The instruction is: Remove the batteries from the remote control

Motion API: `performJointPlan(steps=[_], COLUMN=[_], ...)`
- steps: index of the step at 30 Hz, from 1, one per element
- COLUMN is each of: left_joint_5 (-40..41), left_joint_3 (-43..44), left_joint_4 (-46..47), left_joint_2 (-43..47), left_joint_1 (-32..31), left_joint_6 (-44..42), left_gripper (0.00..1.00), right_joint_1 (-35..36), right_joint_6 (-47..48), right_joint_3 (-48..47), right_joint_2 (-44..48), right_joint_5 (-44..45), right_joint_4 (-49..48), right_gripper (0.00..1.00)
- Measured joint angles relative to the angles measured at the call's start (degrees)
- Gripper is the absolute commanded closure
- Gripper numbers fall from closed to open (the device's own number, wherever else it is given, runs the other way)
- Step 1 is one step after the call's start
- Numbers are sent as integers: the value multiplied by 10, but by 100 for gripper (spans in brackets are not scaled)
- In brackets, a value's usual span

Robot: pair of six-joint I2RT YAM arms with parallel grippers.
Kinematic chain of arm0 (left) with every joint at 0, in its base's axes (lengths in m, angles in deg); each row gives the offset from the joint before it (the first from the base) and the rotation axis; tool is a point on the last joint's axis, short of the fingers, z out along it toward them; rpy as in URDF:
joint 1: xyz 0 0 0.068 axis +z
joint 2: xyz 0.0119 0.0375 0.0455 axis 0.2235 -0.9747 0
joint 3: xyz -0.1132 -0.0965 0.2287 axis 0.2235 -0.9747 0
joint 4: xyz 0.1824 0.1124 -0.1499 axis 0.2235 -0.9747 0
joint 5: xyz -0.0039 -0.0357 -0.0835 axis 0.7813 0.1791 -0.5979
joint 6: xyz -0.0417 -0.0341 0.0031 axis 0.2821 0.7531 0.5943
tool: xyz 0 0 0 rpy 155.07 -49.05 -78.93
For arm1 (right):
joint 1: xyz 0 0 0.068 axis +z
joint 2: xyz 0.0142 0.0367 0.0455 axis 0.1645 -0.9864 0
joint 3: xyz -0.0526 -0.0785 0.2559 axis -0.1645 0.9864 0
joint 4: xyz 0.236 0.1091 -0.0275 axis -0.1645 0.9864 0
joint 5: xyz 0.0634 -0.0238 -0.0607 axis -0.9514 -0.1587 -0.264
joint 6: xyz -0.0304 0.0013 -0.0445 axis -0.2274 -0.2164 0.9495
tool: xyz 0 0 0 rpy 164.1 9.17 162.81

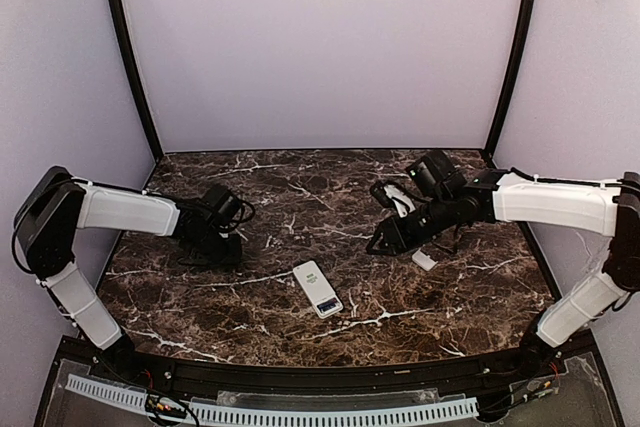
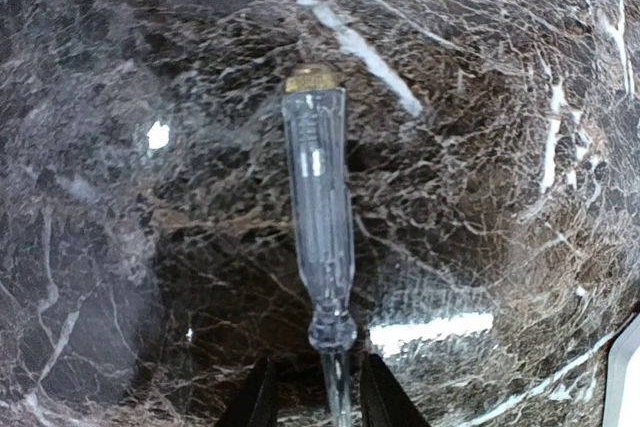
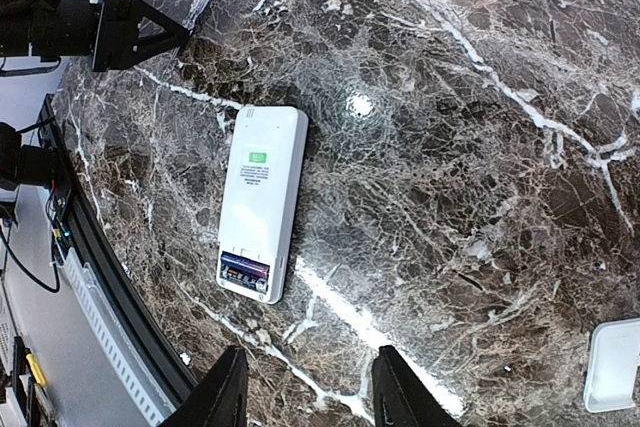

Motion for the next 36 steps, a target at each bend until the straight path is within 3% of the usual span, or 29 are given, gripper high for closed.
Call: performJointPlan(steps=[7, 12, 24, 36], left_joint_5=[2, 0, -8, -31], left_joint_3=[17, 33, 22, 5], left_joint_4=[12, 20, 50, 136], left_joint_2=[-20, -36, -27, 116], left_joint_1=[0, 0, -8, -96], left_joint_6=[-10, -21, -78, -233], left_gripper=[82, 98, 100, 100], right_joint_1=[0, 0, 0, 0], right_joint_6=[0, 1, 1, -45], right_joint_3=[-1, -6, -19, -42], right_joint_2=[-11, -20, -32, -30], right_joint_5=[0, 0, 0, -32], right_joint_4=[0, 0, -1, -14], right_gripper=[58, 58, 59, 59])
